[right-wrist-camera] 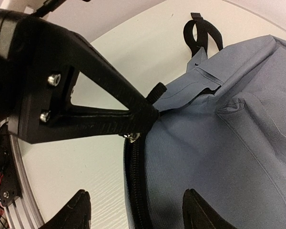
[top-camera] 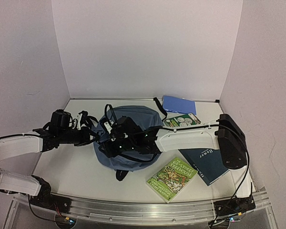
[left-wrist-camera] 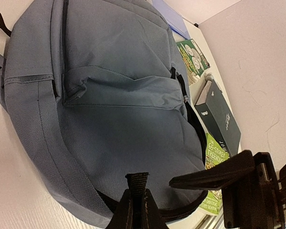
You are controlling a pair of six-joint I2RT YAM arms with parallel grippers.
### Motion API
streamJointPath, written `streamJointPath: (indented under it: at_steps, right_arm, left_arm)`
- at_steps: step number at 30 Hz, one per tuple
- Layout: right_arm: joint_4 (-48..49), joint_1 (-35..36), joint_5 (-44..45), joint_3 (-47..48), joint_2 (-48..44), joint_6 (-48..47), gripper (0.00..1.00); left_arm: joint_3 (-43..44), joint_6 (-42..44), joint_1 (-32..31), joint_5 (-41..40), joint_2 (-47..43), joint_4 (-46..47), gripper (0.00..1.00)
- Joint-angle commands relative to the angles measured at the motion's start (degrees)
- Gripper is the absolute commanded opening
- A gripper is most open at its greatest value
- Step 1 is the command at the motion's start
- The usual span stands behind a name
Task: Pack the student bag
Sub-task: Unzip the student bag at the center of the board.
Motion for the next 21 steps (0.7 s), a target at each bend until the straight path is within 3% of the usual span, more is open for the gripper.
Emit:
streamJointPath:
  at_steps: [1,3,8,13,21]
  right_arm:
    - [-1.39,0.26,1.62,4.06,2.74,-1.95,0.49]
    - [-1.43,0.26,1.62,4.75,3.26,-2.24,0.39]
    - [-1.42,0.28,1.62,4.66,2.31,-2.40,0.01]
    - [-1.31,0.89,0.62,1.34,-1.58,-2.14,0.00]
    - [-1.07,2.86,-0.76,-5.31,-7.27,0.54,0.00]
  left_arm:
    - [3.57,0.09,0.29,1.59,-0.48,1.02,0.00]
    - [3.91,0.25,0.29,1.61,-0.18,1.02,0.00]
    - [5.01,0.22,0.35,-0.88,0.74,0.53,0.00]
    - [6.51,0.16,2.35,-4.30,3.04,-0.16,0.00]
    - [8.24,-0.67,8.97,-1.60,9.49,5.44,0.00]
